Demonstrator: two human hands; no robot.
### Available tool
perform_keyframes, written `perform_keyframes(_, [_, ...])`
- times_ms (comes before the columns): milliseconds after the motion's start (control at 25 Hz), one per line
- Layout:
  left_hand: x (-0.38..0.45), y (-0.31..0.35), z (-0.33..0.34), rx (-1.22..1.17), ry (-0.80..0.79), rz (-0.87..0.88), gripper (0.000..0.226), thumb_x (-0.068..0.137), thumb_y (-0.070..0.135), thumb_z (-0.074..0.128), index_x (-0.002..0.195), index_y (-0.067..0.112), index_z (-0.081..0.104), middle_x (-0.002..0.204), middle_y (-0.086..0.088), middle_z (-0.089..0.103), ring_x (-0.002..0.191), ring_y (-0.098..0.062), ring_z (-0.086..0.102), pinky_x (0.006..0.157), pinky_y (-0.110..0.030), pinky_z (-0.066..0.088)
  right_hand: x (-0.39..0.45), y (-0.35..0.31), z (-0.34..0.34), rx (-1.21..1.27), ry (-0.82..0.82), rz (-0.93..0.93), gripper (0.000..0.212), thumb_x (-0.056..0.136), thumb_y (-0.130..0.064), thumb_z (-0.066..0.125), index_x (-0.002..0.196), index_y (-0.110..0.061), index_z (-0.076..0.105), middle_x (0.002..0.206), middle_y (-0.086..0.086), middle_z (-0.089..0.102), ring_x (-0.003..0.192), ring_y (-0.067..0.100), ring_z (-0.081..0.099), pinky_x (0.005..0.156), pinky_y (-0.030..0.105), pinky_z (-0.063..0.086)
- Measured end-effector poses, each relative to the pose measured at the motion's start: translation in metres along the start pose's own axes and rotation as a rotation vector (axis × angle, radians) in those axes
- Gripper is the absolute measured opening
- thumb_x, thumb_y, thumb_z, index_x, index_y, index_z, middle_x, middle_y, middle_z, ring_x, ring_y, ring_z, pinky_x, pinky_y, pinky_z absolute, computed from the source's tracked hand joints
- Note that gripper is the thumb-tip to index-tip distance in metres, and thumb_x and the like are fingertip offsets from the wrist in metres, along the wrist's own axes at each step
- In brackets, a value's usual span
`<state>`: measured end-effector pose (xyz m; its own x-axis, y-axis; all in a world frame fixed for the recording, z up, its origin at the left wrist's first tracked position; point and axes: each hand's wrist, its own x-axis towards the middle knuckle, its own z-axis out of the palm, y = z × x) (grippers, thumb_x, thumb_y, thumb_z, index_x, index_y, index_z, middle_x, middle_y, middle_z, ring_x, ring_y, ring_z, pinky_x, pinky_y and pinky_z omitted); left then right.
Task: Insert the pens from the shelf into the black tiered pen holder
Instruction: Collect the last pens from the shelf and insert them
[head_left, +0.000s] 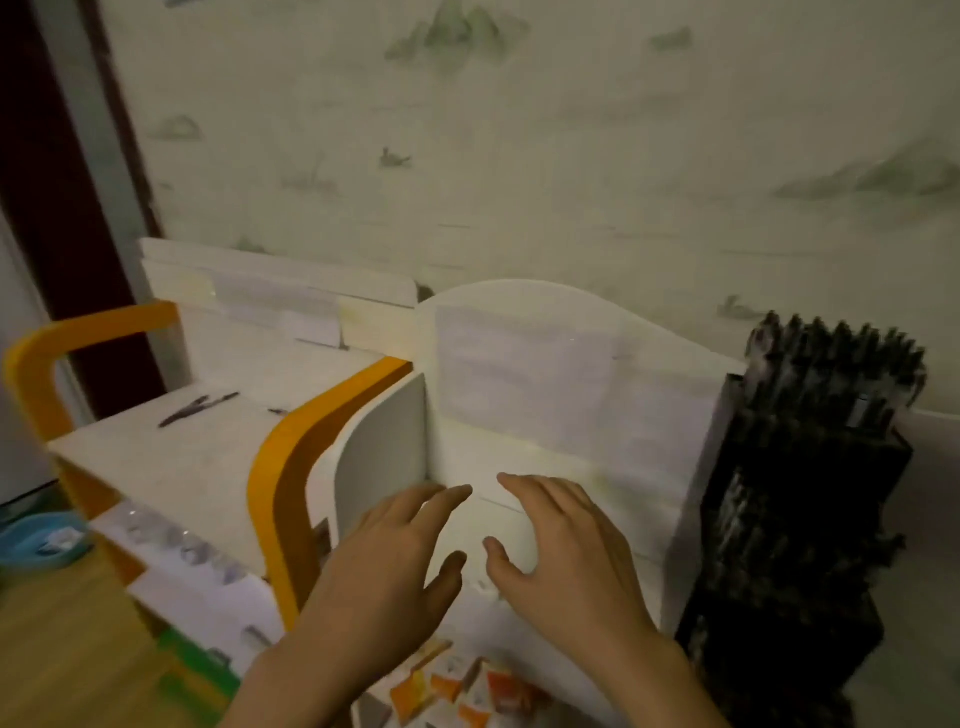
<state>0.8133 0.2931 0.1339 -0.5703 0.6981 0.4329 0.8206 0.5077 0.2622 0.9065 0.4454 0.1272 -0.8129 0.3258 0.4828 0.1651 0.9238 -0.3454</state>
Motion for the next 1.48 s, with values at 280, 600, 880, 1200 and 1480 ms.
perform_keyframes(280, [-0.049,-0.162,-0.065,0.016,0.025,-0.061,0.06,0.095,0.045,0.048,0.147,0.044,0.019,0.152,0.017,0.028,0.137,-0.007,0.03,0.113,-0.026,0.031,0.054,-0.145,0.098,0.021,-0.046,-0.093,0.059,0.086,-0.061,0.047,0.14,-0.04,0.035,0.138,-0.019,0.044,0.126,0.005,0.041,0.102,0.025,0.041])
perform_keyframes(600, [-0.078,-0.348,-0.129,0.03,0.042,-0.138,0.064,0.095,0.05,0.046,0.148,0.047,0.011,0.154,0.019,0.025,0.139,-0.005,0.027,0.115,-0.027,0.03,0.124,-0.287,0.207,0.028,-0.084,-0.133,0.06,0.087,-0.059,0.048,0.142,-0.039,0.035,0.142,-0.021,0.042,0.131,0.004,0.036,0.106,0.025,0.039])
perform_keyframes(880, [-0.044,-0.459,-0.135,-0.037,0.032,-0.2,0.067,0.092,0.053,0.05,0.148,0.046,0.013,0.155,0.017,0.025,0.138,-0.008,0.032,0.112,-0.031,0.037,0.191,-0.329,0.279,-0.033,-0.125,-0.077,0.059,0.085,-0.055,0.054,0.139,-0.035,0.042,0.138,-0.015,0.049,0.127,0.008,0.044,0.104,0.028,0.042])
perform_keyframes(1200, [0.048,-0.565,-0.099,-0.043,-0.011,-0.198,0.068,0.092,0.052,0.051,0.149,0.041,0.015,0.155,0.014,0.027,0.137,-0.008,0.034,0.107,-0.027,0.039,0.293,-0.319,0.38,-0.023,-0.14,-0.011,0.063,0.085,-0.059,0.054,0.142,-0.034,0.039,0.143,-0.013,0.046,0.131,0.009,0.042,0.106,0.027,0.04])
perform_keyframes(1480, [0.152,-0.666,-0.06,-0.085,-0.075,-0.235,0.066,0.092,0.048,0.053,0.149,0.038,0.021,0.153,0.013,0.03,0.137,-0.009,0.035,0.108,-0.028,0.039,0.386,-0.3,0.453,-0.045,-0.102,0.1,0.061,0.08,-0.057,0.056,0.136,-0.032,0.048,0.134,-0.013,0.054,0.124,0.01,0.049,0.099,0.028,0.04])
